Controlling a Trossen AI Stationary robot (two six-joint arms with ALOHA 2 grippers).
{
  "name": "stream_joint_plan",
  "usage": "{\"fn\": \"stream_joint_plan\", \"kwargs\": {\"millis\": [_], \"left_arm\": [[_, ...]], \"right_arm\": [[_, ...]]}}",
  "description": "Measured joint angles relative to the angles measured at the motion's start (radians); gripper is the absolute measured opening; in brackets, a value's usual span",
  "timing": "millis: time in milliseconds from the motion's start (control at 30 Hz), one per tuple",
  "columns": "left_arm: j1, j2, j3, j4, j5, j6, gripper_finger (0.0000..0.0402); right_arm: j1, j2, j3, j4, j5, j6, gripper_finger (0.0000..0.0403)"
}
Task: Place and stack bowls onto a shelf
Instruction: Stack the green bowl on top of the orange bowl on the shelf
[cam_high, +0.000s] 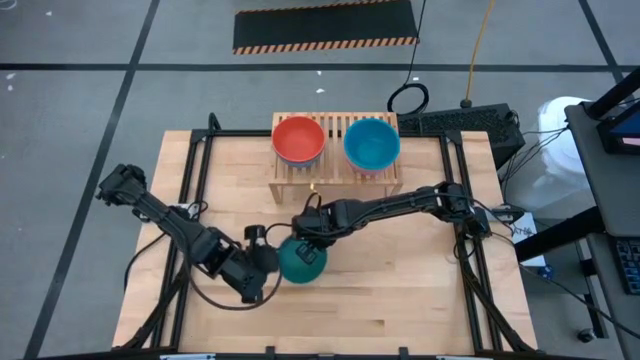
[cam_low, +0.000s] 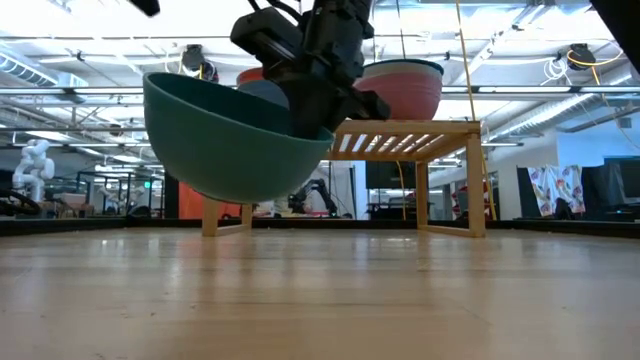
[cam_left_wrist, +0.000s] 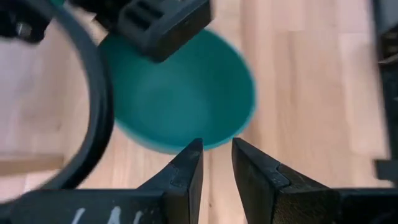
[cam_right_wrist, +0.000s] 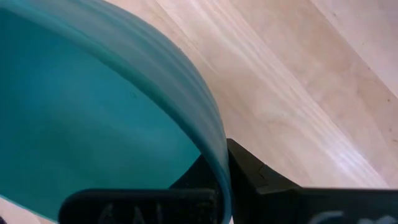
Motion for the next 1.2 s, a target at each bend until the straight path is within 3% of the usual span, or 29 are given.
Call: {"fn": "stream_joint_plan", "kwargs": {"millis": [267,367,533,733,1200], "left_arm": [[0.016,0.0,-0.105,0.046,-0.051,-0.332,0.0093],[0.015,0.0,-0.106,0.053,-0.064,-0.379,0.0092],[0.015,0.0,-0.106,0.049,-0.138,-0.691,0.0092],[0.015,0.01,-0.106,0.043,-0.211,-0.898,0.0092],[0.029,0.127,-0.104,0.085,-0.185,-0.964,0.0092]], "right_arm": [[0.005,0.0,0.0,0.002,0.009,0.002,0.0],[0.005,0.0,0.0,0.002,0.03,0.001,0.0],[0.006,0.0,0.0,0.001,0.03,-0.004,0.0],[0.011,0.0,0.0,0.001,0.05,-0.025,0.0],[0.01,0.002,0.0,-0.022,0.053,-0.063,0.0]]}}
